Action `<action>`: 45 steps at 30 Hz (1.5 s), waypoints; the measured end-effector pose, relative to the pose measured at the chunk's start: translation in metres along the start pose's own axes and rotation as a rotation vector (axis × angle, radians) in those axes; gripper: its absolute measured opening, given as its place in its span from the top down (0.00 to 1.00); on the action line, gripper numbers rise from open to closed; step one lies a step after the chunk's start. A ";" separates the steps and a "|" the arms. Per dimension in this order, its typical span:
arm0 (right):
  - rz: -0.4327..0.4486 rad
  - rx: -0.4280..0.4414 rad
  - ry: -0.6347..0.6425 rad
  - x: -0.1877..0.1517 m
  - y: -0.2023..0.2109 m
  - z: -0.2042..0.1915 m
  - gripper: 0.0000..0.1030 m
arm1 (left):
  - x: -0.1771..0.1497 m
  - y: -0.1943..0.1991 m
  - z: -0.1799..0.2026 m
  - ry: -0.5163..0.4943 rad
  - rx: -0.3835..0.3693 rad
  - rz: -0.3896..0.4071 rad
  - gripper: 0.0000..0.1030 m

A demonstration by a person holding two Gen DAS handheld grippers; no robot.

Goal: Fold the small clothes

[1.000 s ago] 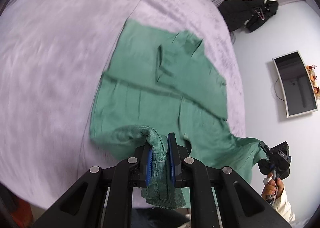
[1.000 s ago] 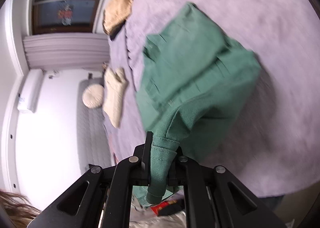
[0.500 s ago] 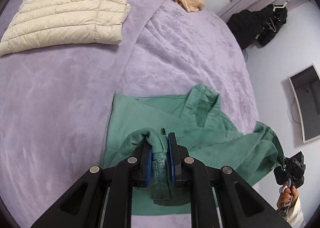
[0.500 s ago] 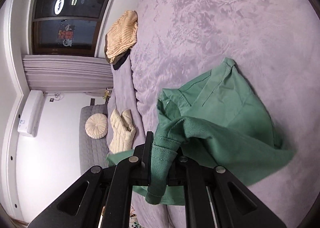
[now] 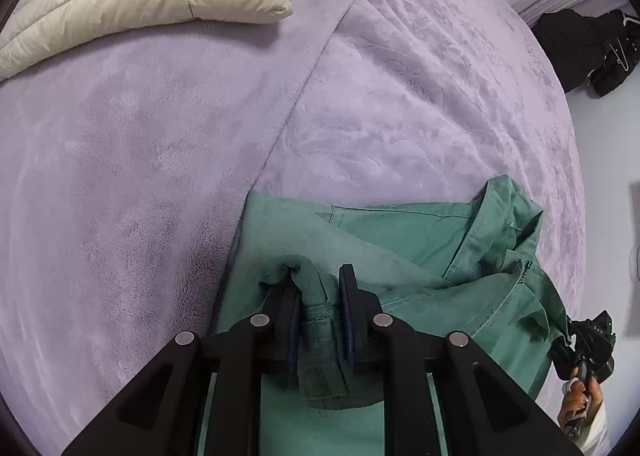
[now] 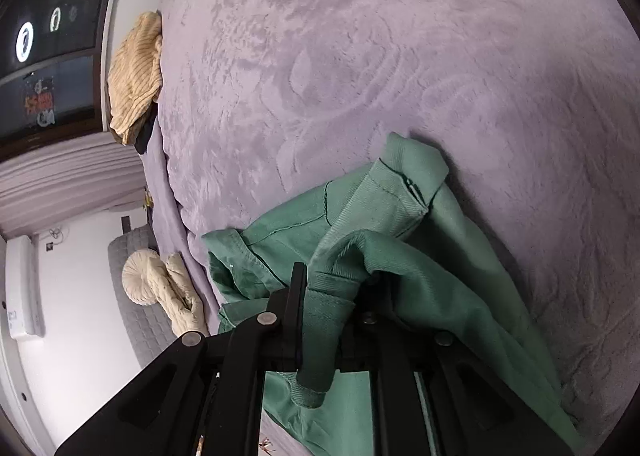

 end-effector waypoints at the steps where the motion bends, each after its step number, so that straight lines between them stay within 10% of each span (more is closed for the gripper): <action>1: -0.001 0.006 -0.004 0.000 0.002 0.000 0.86 | -0.001 0.005 0.004 -0.023 0.005 0.010 0.81; 3: 0.003 0.006 0.024 0.001 0.009 -0.005 0.81 | -0.004 0.017 0.013 -0.080 0.023 0.030 0.66; 4: 0.002 -0.002 0.045 0.000 0.012 -0.008 0.76 | -0.004 0.024 0.017 -0.104 0.034 0.052 0.31; 6: 0.012 -0.005 0.078 -0.001 0.020 -0.015 0.60 | 0.000 0.045 0.024 -0.164 0.106 0.154 0.00; 15: 0.090 -0.200 0.457 -0.021 0.045 -0.072 0.49 | 0.009 0.039 0.034 -0.262 0.195 0.149 0.00; 19: -0.061 -0.288 0.681 -0.057 0.003 -0.092 0.74 | -0.007 0.004 0.052 -0.287 0.160 0.084 0.00; 25: 0.021 -0.514 0.786 -0.038 -0.043 -0.081 0.74 | -0.010 -0.043 0.070 -0.350 0.348 0.154 0.00; 30: 0.072 -0.469 0.614 0.010 -0.032 -0.047 1.00 | 0.003 -0.061 0.023 -0.211 0.360 0.140 0.00; 36: 0.113 -0.477 0.599 0.004 -0.010 -0.057 0.97 | 0.009 -0.028 0.005 -0.188 0.406 0.173 0.00; 45: -0.170 -0.298 0.827 -0.161 -0.061 -0.089 0.93 | -0.067 0.003 0.082 -0.330 0.222 0.180 0.00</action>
Point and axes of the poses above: each gripper's, at about its wrist camera, not at the fingertips, and y roughly against the way its jaws point, z to its right, x to its top, the point moved 5 cm from there along -y, roughly the way its jaws point, and after that the axes turned 1 degree about y, right-handed, at the moved point
